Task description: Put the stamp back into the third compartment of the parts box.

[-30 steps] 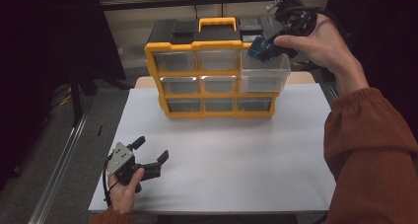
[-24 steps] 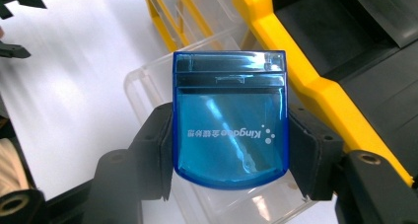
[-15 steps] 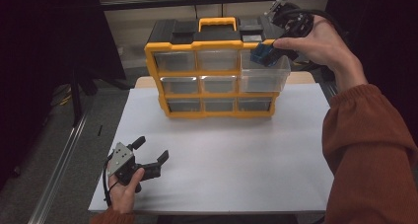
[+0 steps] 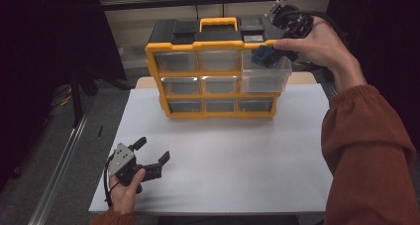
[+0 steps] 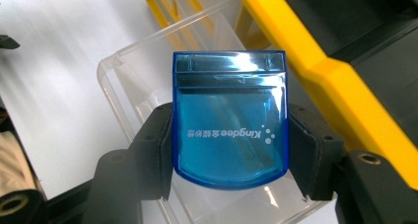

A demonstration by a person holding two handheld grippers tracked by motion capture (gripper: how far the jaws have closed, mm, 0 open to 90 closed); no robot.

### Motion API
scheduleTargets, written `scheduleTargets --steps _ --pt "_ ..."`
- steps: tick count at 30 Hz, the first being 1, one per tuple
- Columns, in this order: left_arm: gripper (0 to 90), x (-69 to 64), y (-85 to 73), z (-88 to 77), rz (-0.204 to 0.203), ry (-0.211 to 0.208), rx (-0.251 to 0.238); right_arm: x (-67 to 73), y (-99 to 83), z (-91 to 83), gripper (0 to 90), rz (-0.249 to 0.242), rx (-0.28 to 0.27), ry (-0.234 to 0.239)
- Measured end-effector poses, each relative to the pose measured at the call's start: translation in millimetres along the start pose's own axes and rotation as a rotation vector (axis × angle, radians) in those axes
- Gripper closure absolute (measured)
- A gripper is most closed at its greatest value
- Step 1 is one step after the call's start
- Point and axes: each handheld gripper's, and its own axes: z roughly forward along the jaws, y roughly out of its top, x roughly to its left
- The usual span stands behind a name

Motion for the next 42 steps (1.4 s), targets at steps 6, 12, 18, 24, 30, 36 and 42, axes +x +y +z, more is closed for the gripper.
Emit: scheduleTargets --steps 6,12,18,24,30,36,42 --pt "4.2 -0.1 -0.1 0.1 -0.009 0.002 -0.007 -0.1 -0.4 2.4 42.0 -0.002 -0.002 0.001" --pt "4.2 0.4 0.8 0.5 0.001 -0.003 0.0 -1.3 0.8 0.5 32.6 0.02 -0.068 0.021" --pt "4.1 1.4 1.1 3.5 0.01 -0.01 0.007 -2.2 -1.4 -1.1 17.1 0.039 -0.115 0.002" --pt "4.1 1.3 0.2 5.2 0.0 -0.006 0.009 -4.4 -8.3 -3.9 9.6 0.033 -0.153 -0.002" --pt "4.1 1.1 -0.6 4.8 0.0 -0.002 0.02 -1.8 -16.2 -8.3 6.0 0.032 -0.175 -0.004" --pt "4.1 2.3 -1.7 2.0 -0.007 -0.005 0.014 -0.4 -26.3 -12.0 4.9 0.023 -0.249 0.002" --pt "4.1 2.8 -1.4 -1.3 -0.006 0.003 0.003 -0.4 -40.9 -18.2 2.2 0.048 -0.27 0.01"
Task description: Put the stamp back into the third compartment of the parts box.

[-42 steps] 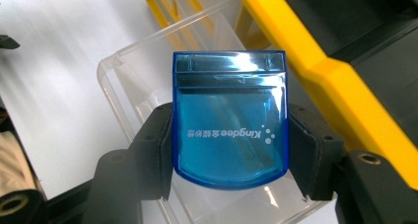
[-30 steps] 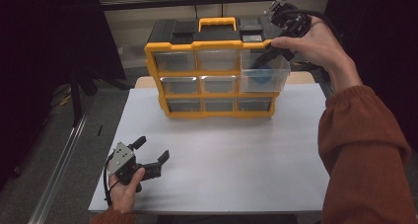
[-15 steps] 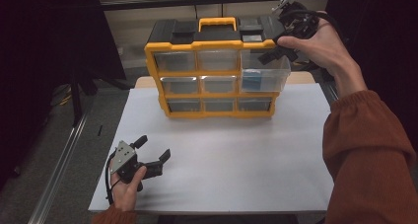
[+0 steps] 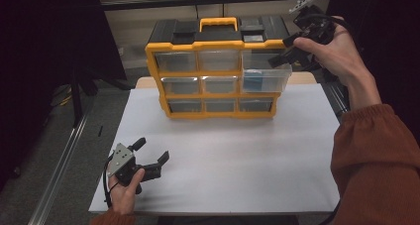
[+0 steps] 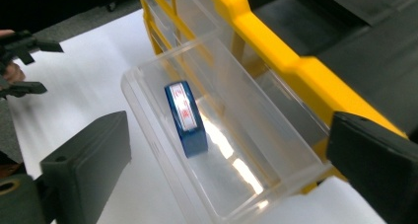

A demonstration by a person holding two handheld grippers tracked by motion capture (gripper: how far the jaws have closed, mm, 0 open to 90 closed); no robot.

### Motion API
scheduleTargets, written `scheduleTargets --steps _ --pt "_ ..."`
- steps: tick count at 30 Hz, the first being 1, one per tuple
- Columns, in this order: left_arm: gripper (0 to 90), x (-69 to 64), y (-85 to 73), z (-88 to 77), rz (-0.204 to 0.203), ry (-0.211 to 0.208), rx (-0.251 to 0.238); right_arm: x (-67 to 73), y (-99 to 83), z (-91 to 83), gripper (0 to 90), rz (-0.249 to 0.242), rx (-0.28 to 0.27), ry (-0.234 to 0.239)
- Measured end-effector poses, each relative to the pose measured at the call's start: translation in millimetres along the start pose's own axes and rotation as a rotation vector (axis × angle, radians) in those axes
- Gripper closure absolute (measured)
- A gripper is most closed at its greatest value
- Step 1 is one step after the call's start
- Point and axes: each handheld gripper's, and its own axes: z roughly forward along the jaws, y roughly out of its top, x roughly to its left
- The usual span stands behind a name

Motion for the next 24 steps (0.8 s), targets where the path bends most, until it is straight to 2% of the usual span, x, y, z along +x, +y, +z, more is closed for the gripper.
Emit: scheduleTargets --steps 6,8,9,13,16,19,24 --pt "4.2 0.6 0.6 -1.4 0.011 0.011 0.006 -0.5 -17.2 -1.5 3.4 0.017 0.019 0.002" --pt "4.1 0.4 0.8 -1.1 0.007 0.01 0.002 -0.2 -22.8 -2.1 3.7 0.024 0.012 -0.011" --pt "4.1 0.4 0.9 -1.3 0.007 0.011 0.002 -0.6 -25.4 -3.2 3.5 0.026 0.009 0.002" --pt "4.1 0.7 1.0 -1.6 0.008 0.005 -0.001 1.4 -35.6 -3.9 3.6 0.025 0.0 0.003" --pt "4.1 0.9 1.3 -2.2 0.009 0.005 0.0 5.4 -43.3 -1.0 4.1 0.034 0.01 -0.016" --pt "4.1 1.3 1.4 -2.6 0.007 0.006 -0.005 7.6 -52.3 3.5 4.2 0.03 0.001 0.003" --pt "4.1 1.9 1.7 -2.7 0.012 0.013 -0.004 8.6 -68.0 15.1 4.8 0.042 0.006 0.006"
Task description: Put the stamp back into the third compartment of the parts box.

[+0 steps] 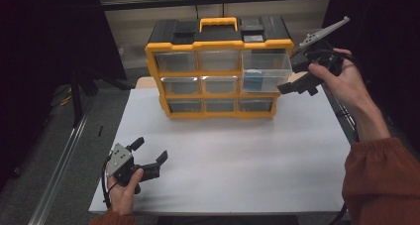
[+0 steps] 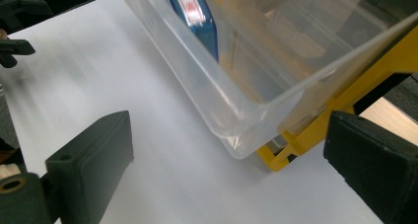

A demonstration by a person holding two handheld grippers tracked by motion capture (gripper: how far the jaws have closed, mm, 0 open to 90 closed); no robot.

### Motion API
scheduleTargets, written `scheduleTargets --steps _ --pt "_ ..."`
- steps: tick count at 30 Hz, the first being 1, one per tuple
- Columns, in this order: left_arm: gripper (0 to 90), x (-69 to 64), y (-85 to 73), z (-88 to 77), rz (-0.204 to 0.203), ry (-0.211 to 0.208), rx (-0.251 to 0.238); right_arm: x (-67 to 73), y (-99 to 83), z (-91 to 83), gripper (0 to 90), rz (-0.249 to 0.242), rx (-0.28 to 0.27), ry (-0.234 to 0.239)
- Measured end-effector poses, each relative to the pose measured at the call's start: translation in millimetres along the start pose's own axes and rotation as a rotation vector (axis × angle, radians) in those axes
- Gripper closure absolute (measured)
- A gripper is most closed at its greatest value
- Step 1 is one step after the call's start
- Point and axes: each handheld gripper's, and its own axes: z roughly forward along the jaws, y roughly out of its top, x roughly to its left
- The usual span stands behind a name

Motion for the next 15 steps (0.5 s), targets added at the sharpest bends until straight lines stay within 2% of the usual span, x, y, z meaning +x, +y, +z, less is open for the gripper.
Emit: scheduleTargets --steps 2,8,10,15 --pt "4.1 0.2 -0.1 -0.2 0.004 0.002 0.003 0.3 -5.6 4.5 4.7 0.003 -0.009 0.017" --pt "4.1 0.6 -0.3 -0.8 -0.006 0.002 0.004 4.7 -20.9 14.9 4.6 0.007 -0.021 0.009" --pt "4.1 0.3 -0.1 -0.3 -0.005 0.0 0.0 5.1 -26.2 17.9 4.6 0.011 -0.032 0.023" --pt "4.1 0.7 -0.2 -0.8 -0.002 0.001 0.002 8.3 -40.2 28.9 4.8 0.023 -0.025 0.009"
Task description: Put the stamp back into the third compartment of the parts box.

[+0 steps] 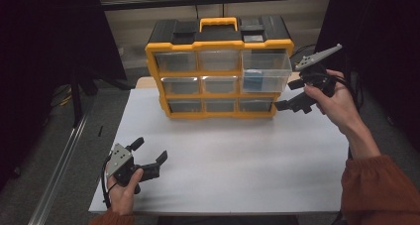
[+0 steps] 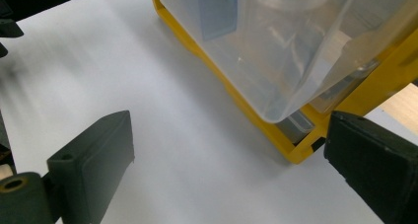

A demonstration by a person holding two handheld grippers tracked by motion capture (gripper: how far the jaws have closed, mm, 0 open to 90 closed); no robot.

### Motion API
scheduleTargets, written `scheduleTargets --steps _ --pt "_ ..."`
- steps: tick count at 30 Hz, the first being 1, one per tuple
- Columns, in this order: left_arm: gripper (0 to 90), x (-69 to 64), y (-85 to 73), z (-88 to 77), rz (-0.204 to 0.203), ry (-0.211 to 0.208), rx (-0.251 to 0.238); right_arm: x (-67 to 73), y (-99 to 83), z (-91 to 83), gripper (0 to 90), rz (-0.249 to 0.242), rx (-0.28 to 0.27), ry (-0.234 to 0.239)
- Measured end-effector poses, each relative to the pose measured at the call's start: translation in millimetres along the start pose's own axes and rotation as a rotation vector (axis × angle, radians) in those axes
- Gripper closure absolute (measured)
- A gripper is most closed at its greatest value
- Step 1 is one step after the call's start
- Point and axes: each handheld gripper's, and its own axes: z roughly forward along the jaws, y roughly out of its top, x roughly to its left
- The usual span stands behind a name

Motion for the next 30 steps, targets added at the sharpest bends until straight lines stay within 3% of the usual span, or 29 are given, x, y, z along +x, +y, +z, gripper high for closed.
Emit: scheduleTargets --steps 23,30 --pt "4.2 0.0 -0.3 0.0 0.0 0.002 0.005 6.2 -61.3 44.0 4.7 0.057 -0.084 -0.025" --pt "4.2 -0.3 -0.7 0.6 -0.001 0.014 0.006 4.8 -78.9 58.6 4.1 0.11 -0.123 -0.066"
